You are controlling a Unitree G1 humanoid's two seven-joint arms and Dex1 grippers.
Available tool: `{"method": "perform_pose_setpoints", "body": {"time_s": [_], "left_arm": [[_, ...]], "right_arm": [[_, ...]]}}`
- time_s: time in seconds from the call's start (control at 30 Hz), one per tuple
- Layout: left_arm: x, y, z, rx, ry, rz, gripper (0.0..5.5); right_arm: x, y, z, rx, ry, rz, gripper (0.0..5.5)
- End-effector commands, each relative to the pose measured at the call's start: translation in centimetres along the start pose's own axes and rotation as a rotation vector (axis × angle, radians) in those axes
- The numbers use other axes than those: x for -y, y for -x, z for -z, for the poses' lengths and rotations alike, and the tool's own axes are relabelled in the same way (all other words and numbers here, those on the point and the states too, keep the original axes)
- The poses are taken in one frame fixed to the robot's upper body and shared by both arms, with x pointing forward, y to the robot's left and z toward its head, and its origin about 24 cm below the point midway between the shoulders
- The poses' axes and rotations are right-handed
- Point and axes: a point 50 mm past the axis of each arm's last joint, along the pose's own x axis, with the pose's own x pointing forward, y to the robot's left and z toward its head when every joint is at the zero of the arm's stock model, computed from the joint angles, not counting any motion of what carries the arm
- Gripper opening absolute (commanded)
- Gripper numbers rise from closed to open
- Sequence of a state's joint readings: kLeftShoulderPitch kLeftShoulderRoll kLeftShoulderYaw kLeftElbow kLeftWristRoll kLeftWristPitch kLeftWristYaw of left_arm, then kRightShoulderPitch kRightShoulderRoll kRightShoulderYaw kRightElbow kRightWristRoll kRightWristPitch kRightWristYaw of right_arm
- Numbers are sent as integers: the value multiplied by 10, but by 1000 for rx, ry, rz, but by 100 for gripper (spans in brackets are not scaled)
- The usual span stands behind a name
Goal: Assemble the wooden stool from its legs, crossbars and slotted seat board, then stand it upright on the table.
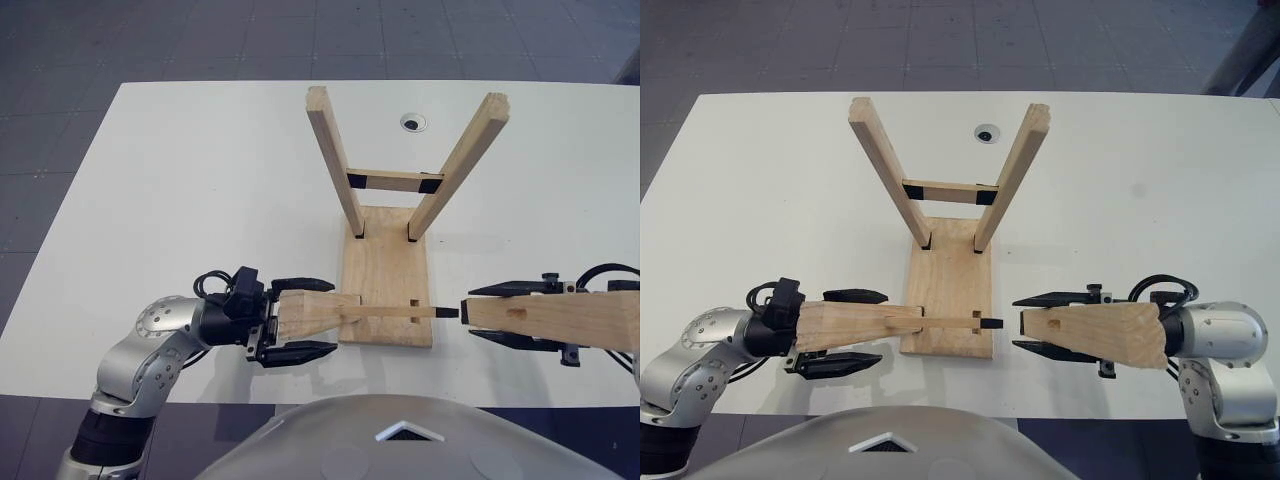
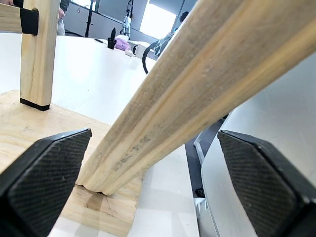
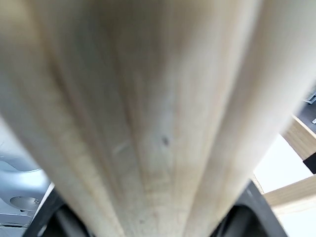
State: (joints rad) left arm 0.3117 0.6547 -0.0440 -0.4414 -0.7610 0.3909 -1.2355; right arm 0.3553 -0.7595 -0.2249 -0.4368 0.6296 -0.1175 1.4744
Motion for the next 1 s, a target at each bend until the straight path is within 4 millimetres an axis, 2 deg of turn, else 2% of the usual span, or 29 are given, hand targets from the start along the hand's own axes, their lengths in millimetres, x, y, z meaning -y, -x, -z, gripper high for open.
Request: {"method": "perform_pose_setpoints", "body": {"time_s": [0.03, 0.3, 0.73, 1.0], "left_arm": [[-3, 1, -2, -18, -7, -20, 475], [-4, -1, -3, -18, -10, -16, 475], [-4, -3, -2, -12, -9, -18, 475], [-5, -3, -3, -3, -16, -28, 475]], "right_arm": [[2, -5, -5, -19, 53, -31, 202], [6, -26, 2, 22, 74, -49, 202], [8, -45, 4, 90, 102, -32, 202], [-2, -48, 16, 152, -8, 8, 202]]}}
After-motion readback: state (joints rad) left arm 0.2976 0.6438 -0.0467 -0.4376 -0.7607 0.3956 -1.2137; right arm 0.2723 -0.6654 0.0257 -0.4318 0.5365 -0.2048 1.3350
